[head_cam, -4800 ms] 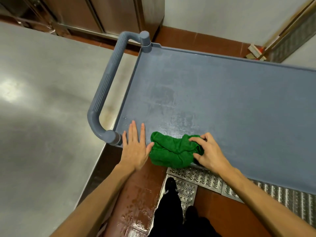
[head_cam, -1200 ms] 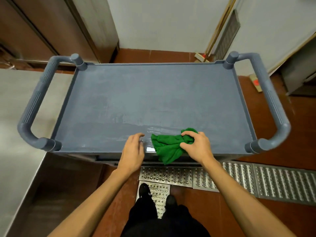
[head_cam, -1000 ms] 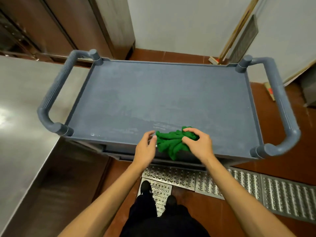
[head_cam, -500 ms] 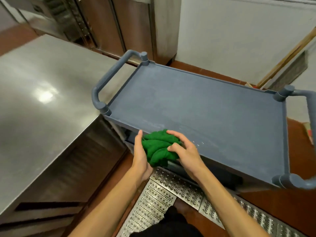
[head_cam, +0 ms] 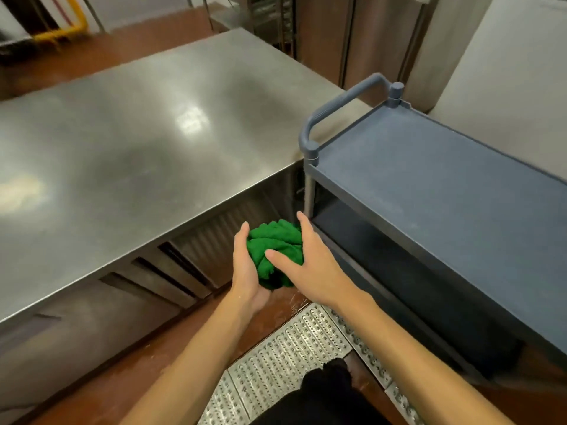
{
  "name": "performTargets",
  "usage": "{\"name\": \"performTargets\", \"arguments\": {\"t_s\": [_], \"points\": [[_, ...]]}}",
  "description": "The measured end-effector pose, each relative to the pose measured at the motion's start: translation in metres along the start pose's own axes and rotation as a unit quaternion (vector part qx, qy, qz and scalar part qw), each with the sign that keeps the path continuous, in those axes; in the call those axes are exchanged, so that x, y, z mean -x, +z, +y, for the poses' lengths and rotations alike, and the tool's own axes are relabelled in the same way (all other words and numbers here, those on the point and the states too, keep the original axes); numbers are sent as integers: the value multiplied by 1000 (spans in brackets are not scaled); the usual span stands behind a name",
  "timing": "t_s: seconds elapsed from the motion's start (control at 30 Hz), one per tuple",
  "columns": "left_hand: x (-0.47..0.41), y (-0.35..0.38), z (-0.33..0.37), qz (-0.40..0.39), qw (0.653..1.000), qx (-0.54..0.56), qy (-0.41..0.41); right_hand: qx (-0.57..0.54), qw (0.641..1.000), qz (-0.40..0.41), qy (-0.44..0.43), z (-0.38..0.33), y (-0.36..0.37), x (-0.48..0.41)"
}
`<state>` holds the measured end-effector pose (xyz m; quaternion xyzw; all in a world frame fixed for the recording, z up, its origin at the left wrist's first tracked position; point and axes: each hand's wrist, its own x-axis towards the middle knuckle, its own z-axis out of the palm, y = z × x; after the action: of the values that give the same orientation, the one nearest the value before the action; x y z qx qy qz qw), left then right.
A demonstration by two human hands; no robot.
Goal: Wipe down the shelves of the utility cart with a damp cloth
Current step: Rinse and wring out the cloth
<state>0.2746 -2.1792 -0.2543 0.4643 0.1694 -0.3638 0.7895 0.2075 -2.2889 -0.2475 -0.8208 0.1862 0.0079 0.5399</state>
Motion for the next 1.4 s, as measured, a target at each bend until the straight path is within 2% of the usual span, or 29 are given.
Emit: {"name": "performTargets", "arguments": {"t_s": [0.13, 0.27, 0.43, 0.8, 1.0, 1.13, 1.2, 1.33, 1.4], "points": [[33, -64, 21, 51, 997, 25, 44, 65, 996, -36, -43, -26, 60, 13], [72, -124, 37, 107, 989, 50, 92, -29, 992, -111, -41, -59, 118, 32], [120, -192, 47, 176, 973, 80, 129, -66, 981, -179, -32, -94, 192, 55], [194, -335, 87, 313, 914, 166, 200, -19, 936, -338, -97, -156, 339, 81], [222, -411, 121, 402, 860, 217, 228, 6, 891, -436, -128, -193, 438, 69], [240, -460, 157, 483, 813, 223, 237, 50, 846, -491, -201, -225, 501, 55], [246, -485, 175, 537, 779, 220, 239, 67, 810, -530, -244, -242, 531, 46], [256, -534, 204, 575, 738, 248, 250, 134, 706, -609, -336, -261, 593, 23], [261, -553, 216, 586, 730, 249, 250, 147, 692, -590, -389, -268, 622, 15]]}}
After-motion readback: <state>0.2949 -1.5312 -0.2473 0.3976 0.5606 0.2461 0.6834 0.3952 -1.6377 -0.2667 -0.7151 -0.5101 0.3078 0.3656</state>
